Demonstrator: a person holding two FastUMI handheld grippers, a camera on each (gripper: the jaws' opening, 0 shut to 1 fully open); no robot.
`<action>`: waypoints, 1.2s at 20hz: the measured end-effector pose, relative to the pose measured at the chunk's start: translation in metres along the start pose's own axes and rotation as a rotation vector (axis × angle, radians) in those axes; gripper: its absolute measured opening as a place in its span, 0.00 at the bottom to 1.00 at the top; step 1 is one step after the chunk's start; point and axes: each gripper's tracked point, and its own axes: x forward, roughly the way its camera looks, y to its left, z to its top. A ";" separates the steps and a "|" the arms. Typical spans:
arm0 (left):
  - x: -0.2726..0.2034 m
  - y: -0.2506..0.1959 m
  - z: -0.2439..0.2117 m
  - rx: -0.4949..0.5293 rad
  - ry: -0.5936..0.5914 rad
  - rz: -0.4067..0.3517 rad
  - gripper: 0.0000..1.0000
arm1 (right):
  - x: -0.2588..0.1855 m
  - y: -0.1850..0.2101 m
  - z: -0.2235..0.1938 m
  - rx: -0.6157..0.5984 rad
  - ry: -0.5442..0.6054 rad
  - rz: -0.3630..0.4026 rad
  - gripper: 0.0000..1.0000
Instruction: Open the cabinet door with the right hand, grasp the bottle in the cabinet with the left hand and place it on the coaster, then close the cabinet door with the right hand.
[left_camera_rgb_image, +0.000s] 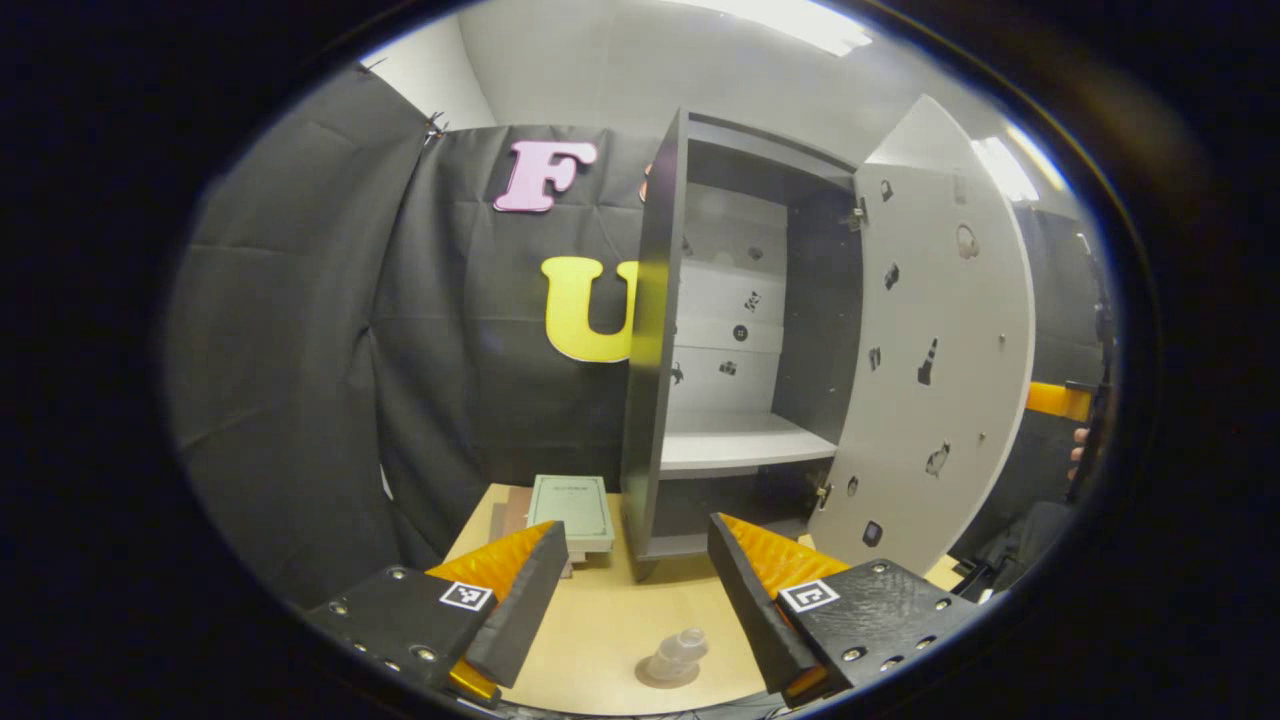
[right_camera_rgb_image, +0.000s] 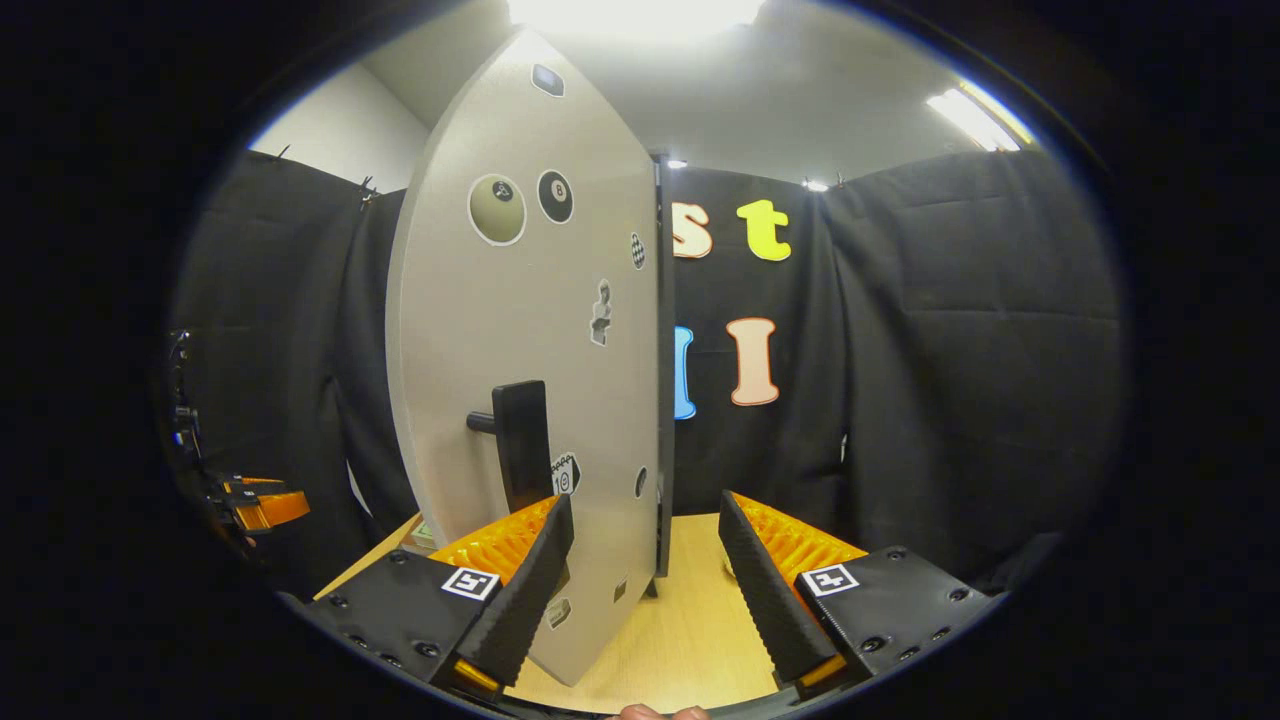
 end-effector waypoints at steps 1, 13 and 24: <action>-0.001 0.005 0.002 -0.004 -0.004 0.000 0.89 | 0.003 0.011 -0.001 0.004 0.001 0.019 0.94; -0.010 0.061 -0.005 -0.061 -0.007 0.060 0.86 | 0.063 0.131 -0.009 0.008 0.063 0.269 0.94; 0.023 0.045 0.010 -0.019 -0.044 0.054 0.86 | 0.056 0.062 -0.001 0.011 0.032 0.140 0.98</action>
